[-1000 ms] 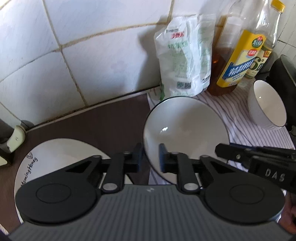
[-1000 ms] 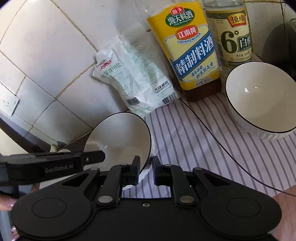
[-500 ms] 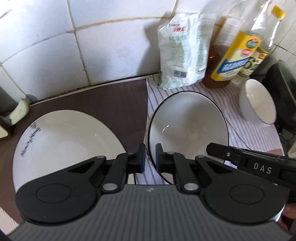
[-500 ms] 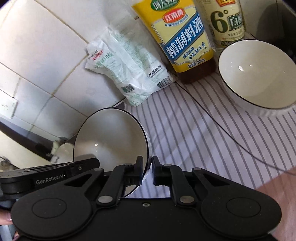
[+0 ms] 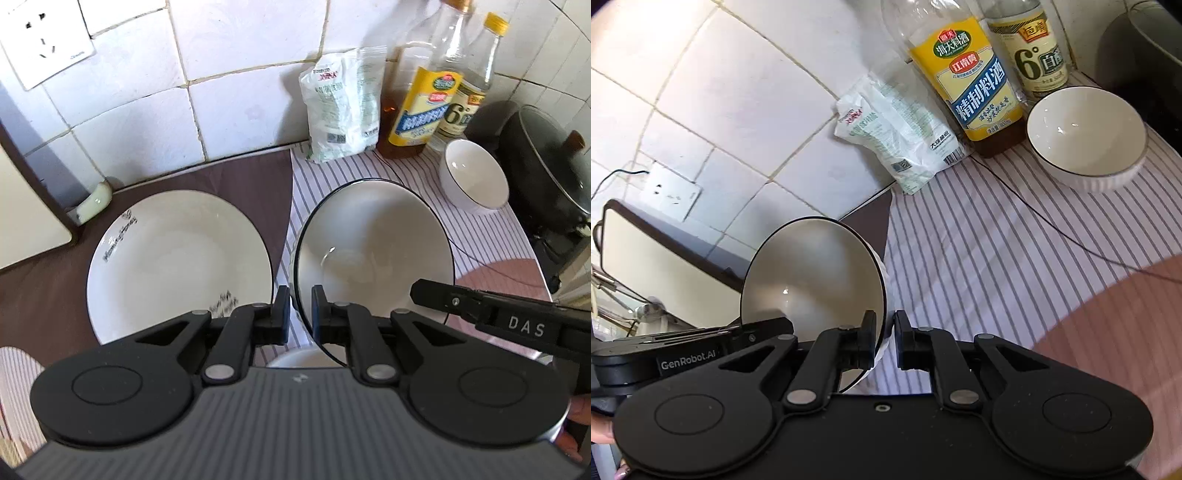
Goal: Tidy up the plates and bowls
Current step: 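Carry the held bowl with the left gripper over the first bowl, then lower the bowl into the first bowl and open the left gripper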
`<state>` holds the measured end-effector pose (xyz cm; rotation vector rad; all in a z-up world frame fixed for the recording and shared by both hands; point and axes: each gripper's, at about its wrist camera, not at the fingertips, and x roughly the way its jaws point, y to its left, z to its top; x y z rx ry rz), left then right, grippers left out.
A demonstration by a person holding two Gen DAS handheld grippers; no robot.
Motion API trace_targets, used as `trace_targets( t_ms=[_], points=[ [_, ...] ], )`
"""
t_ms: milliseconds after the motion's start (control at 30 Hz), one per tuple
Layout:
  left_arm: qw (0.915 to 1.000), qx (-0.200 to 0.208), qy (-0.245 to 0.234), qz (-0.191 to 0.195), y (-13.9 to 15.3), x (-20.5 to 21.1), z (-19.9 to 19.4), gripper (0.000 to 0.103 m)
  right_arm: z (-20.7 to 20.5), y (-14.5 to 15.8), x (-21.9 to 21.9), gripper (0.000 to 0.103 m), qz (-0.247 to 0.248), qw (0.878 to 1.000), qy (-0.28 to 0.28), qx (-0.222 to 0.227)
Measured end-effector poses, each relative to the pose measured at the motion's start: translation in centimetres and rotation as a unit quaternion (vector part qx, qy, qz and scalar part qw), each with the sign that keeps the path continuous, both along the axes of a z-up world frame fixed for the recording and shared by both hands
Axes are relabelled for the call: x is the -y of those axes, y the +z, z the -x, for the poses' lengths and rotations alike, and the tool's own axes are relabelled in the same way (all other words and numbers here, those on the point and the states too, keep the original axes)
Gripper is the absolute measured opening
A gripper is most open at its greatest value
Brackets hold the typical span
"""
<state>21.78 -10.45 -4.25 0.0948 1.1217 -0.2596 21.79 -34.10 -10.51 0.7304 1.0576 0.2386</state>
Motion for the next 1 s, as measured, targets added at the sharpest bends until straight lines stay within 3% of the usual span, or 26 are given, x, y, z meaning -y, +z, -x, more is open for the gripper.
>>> trace_targets(
  t_ms=[200, 400, 767, 1000],
  points=[
    [0.9996, 0.005, -0.015, -0.022, 1.0, -0.2, 2.9, 0.01, 2.8, 1.8, -0.4, 0.014, 0.004, 1.0, 0.003, 0.011],
    [0.9998, 0.003, -0.011, -0.018, 1.3, -1.2, 5.1, 0.01, 5.3, 3.1, -1.4, 0.015, 0.021, 0.999, 0.009, 0.032],
    [0.9985, -0.043, 0.025, 0.023, -1.4, -4.4, 8.1, 0.012, 8.0, 2.6, -3.2, 0.015, 0.044, 0.998, 0.028, 0.039],
    [0.9974, -0.063, 0.033, 0.009, -3.7, -4.6, 8.3, 0.012, 8.3, 2.0, -5.4, 0.014, 0.096, 0.993, 0.056, 0.049]
  ],
)
